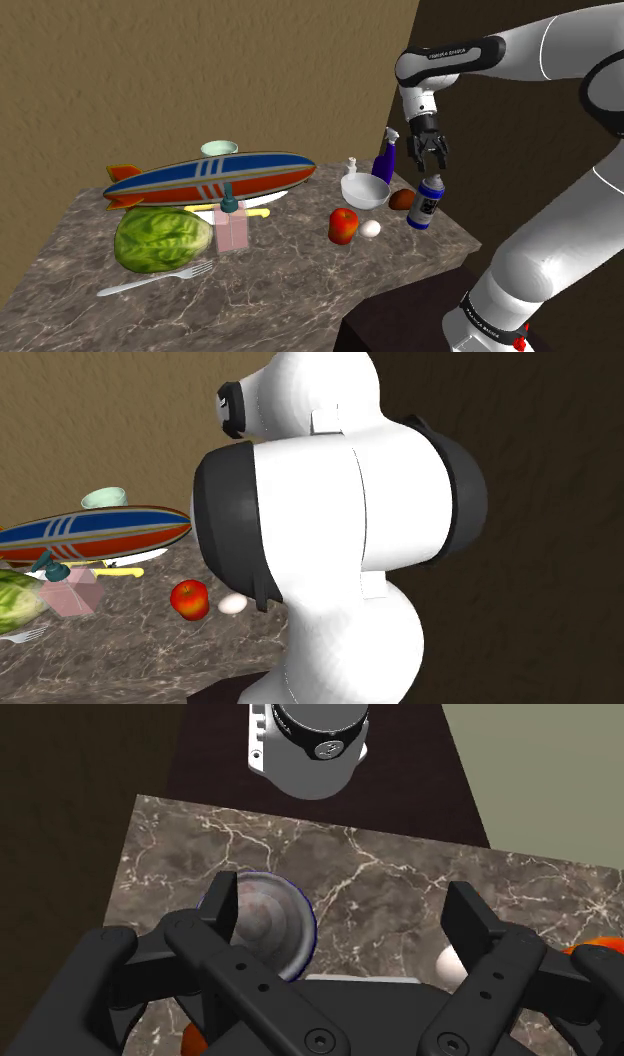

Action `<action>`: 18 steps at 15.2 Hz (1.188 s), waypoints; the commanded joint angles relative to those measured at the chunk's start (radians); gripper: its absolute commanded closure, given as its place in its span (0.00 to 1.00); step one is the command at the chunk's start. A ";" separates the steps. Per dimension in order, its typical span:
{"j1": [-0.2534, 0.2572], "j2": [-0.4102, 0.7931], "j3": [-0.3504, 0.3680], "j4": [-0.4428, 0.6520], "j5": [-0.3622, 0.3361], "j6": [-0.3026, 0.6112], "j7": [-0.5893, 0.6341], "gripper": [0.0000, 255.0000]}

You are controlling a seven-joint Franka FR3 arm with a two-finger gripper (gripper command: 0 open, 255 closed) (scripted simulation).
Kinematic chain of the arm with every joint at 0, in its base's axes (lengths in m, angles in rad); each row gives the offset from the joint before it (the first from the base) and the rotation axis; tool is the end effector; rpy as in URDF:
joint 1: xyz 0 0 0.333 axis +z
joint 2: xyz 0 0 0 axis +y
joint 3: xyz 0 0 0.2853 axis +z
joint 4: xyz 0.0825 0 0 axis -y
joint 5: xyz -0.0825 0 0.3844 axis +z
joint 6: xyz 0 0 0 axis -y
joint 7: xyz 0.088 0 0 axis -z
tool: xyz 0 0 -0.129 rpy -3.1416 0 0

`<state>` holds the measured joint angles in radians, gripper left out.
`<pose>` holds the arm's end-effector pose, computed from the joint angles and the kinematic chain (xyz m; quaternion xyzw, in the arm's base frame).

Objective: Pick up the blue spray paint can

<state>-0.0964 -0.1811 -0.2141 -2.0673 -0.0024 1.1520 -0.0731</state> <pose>0.3801 -0.1249 0.4313 -0.9269 0.1021 0.3511 0.0845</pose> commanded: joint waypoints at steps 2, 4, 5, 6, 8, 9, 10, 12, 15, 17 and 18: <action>-0.033 0.205 -0.045 0.101 -0.039 -0.117 -0.050 0.00; -0.037 0.221 -0.046 0.098 -0.041 -0.111 -0.053 0.00; -0.037 0.225 -0.046 0.088 -0.041 -0.098 -0.054 0.00; -0.037 0.229 -0.047 0.079 -0.040 -0.086 -0.054 0.00; -0.038 0.238 -0.047 0.062 -0.039 -0.060 -0.054 0.00; -0.038 0.242 -0.047 0.054 -0.038 -0.047 -0.055 0.00; -0.038 0.250 -0.047 0.042 -0.037 -0.027 -0.055 0.00; -0.039 0.250 -0.047 0.041 -0.037 -0.027 -0.055 0.00; -0.039 0.250 -0.047 0.043 -0.037 -0.028 -0.055 1.00; -0.039 0.250 -0.047 0.043 -0.037 -0.029 -0.056 1.00; -0.039 0.250 -0.047 0.043 -0.037 -0.029 -0.056 1.00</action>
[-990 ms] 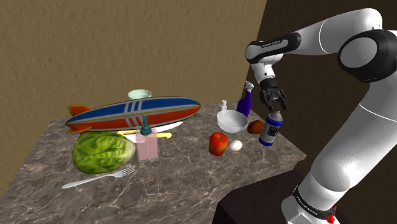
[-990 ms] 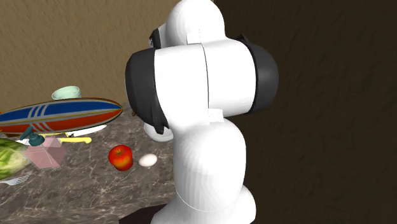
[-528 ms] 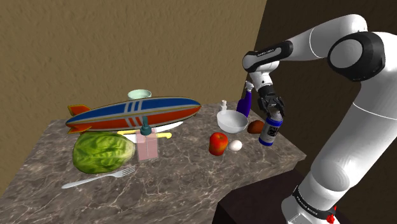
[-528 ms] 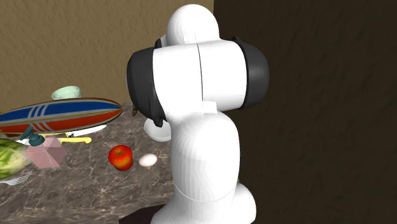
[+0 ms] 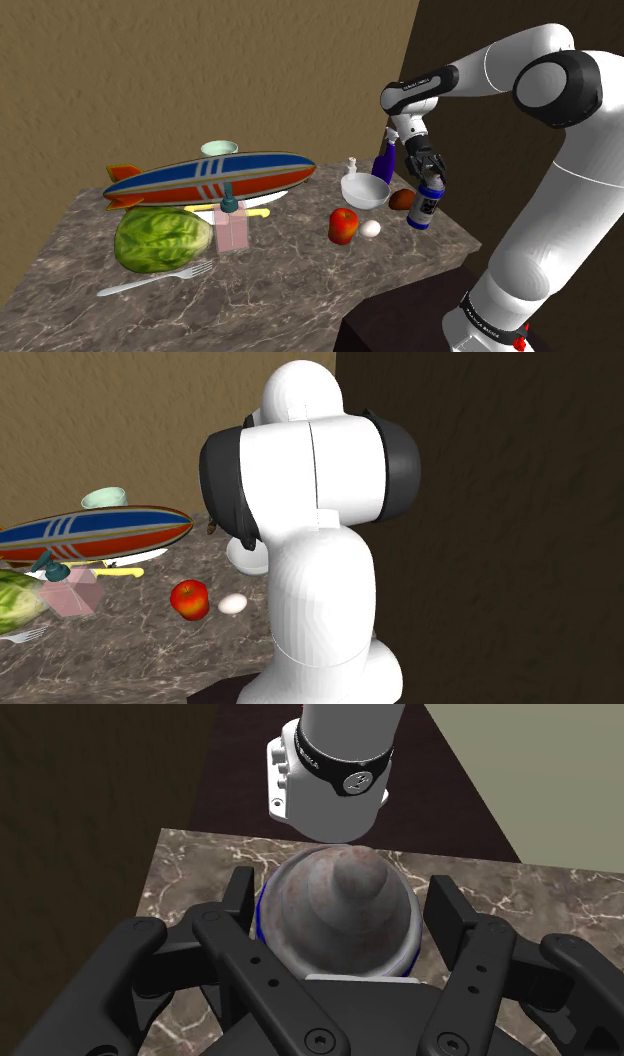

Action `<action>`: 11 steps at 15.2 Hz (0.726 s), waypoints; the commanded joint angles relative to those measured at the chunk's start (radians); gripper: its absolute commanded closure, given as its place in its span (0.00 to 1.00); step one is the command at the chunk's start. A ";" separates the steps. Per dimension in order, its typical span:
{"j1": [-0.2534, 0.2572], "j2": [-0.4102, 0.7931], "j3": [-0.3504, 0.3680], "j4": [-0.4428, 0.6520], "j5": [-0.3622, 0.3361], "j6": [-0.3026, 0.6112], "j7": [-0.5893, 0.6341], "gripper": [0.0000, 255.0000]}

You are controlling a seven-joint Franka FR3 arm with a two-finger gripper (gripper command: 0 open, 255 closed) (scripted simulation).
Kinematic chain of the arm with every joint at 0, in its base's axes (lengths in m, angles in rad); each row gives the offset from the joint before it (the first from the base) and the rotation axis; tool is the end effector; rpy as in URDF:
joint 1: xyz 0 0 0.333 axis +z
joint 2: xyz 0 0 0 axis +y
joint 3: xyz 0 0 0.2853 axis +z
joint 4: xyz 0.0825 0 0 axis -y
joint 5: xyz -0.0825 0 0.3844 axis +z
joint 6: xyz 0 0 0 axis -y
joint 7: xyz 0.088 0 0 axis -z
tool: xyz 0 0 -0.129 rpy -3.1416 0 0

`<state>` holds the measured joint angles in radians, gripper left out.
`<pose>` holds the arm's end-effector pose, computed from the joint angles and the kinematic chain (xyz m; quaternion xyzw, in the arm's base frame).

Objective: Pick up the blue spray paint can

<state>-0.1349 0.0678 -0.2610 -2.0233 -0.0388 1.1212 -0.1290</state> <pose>0.3850 -0.1669 0.3482 -0.8766 0.1209 0.4562 0.0943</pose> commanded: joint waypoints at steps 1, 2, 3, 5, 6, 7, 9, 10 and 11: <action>0.000 0.001 0.000 0.000 0.000 0.002 0.000 1.00; 0.000 0.002 0.000 0.000 0.000 0.002 0.000 1.00; 0.000 0.001 0.000 -0.001 0.000 0.002 0.000 1.00; 0.000 -0.004 0.000 0.005 -0.001 -0.009 0.001 1.00; 0.000 -0.009 0.000 0.013 -0.002 -0.022 0.001 1.00; 0.001 -0.013 0.000 0.022 -0.003 -0.034 0.002 1.00; 0.001 -0.022 0.000 0.039 -0.004 -0.060 0.002 1.00; 0.001 -0.026 0.001 0.048 -0.005 -0.073 0.002 1.00; 0.002 -0.029 0.001 0.058 -0.005 -0.086 0.003 1.00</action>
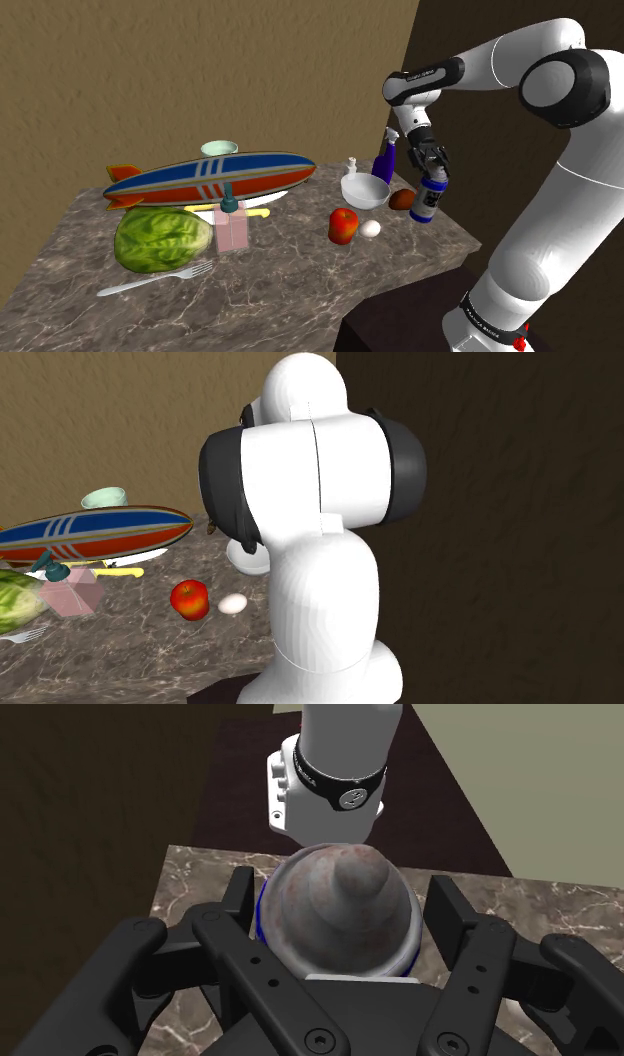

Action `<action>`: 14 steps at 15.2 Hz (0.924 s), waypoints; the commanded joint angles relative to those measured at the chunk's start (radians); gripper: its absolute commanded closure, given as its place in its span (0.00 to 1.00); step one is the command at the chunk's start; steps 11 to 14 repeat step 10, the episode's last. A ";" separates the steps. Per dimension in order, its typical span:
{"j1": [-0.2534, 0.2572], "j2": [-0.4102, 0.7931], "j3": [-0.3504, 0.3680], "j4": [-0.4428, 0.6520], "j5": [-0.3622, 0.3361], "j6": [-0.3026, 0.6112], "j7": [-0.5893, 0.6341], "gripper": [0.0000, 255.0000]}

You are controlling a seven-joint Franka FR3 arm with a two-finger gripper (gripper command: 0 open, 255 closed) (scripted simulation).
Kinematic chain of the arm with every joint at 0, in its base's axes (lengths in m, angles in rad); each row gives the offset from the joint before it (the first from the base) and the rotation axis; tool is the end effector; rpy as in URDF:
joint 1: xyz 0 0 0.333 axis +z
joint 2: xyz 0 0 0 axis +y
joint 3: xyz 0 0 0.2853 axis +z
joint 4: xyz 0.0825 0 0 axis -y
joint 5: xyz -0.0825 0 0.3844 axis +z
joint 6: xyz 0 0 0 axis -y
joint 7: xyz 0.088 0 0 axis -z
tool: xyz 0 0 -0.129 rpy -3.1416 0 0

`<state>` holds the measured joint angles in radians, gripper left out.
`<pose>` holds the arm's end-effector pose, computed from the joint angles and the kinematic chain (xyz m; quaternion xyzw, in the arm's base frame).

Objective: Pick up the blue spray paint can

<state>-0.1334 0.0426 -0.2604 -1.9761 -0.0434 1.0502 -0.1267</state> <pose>0.3858 -0.1670 0.3776 -0.8767 0.1211 0.4560 0.0939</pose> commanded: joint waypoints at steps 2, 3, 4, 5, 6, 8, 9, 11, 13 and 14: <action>0.001 -0.011 0.000 0.030 -0.002 -0.041 0.000 1.00; 0.001 -0.014 0.000 0.040 -0.003 -0.054 0.000 1.00; 0.001 -0.017 0.001 0.050 -0.003 -0.067 0.000 1.00; 0.001 -0.020 0.001 0.060 -0.004 -0.080 0.000 1.00; 0.001 -0.022 0.001 0.071 -0.004 -0.093 0.000 1.00; 0.002 -0.027 0.001 0.093 -0.006 -0.119 0.000 1.00; 0.002 -0.027 0.001 0.094 -0.006 -0.121 0.000 1.00; 0.002 -0.027 0.001 0.094 -0.006 -0.121 0.000 1.00; 0.002 -0.027 0.001 0.094 -0.006 -0.121 0.000 1.00; 0.002 -0.027 0.001 0.094 -0.006 -0.121 0.000 1.00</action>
